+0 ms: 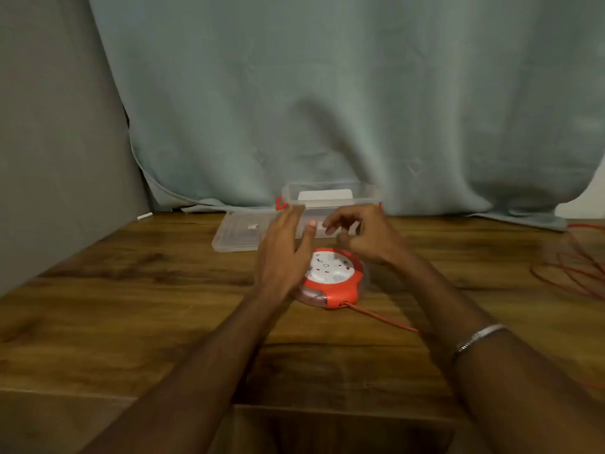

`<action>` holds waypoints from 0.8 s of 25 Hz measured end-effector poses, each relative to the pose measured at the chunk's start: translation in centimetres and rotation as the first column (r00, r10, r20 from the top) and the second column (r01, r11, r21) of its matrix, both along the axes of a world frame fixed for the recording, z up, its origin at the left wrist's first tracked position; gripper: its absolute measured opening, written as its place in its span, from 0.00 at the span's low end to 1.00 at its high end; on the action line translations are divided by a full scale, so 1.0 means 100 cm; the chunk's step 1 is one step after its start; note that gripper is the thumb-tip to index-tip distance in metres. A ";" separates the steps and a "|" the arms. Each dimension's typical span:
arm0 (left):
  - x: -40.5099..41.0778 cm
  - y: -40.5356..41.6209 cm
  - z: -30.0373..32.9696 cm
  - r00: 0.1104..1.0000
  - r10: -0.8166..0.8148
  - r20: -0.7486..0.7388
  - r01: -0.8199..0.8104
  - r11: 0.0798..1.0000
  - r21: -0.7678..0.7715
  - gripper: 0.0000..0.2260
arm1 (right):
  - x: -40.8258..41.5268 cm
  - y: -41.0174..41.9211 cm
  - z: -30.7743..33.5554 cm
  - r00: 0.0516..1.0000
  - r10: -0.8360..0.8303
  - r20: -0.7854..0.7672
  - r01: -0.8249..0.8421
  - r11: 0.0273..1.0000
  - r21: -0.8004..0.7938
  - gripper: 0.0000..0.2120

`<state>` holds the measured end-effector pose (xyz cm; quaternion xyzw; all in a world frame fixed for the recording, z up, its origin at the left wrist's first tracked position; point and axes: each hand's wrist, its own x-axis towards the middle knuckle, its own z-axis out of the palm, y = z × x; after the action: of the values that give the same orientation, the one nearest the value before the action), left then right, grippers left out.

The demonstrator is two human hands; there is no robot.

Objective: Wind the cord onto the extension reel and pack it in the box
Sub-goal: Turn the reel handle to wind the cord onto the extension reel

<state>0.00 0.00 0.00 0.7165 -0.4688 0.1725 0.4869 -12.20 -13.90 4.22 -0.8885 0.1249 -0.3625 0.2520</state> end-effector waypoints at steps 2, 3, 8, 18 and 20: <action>0.003 0.000 -0.018 0.997 -0.036 -0.075 0.043 0.994 0.096 0.22 | -0.002 -0.002 -0.005 0.939 0.127 -0.318 -0.131 0.991 0.009 0.21; 0.006 0.001 -0.027 0.999 -0.005 -0.051 0.012 0.989 0.145 0.22 | -0.006 -0.004 -0.007 0.906 0.141 -0.399 -0.158 0.987 -0.008 0.22; 0.023 0.002 -0.037 0.987 0.113 -0.119 -0.063 0.930 0.362 0.19 | -0.008 -0.009 -0.006 0.880 0.126 -0.457 -0.148 0.989 -0.013 0.21; 0.021 -0.003 -0.034 0.990 0.059 -0.129 -0.017 0.952 0.307 0.18 | -0.005 -0.016 -0.022 0.904 0.039 -0.426 -0.056 0.998 -0.027 0.13; 0.023 -0.003 -0.033 0.993 0.030 -0.115 0.003 0.961 0.276 0.17 | -0.001 -0.012 -0.024 0.909 0.003 -0.417 -0.028 0.998 -0.054 0.16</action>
<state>2.30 -0.34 -3.33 0.7894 -0.4538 0.0660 0.4082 -12.35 -15.08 1.79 -0.9533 0.1580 -0.1662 0.1965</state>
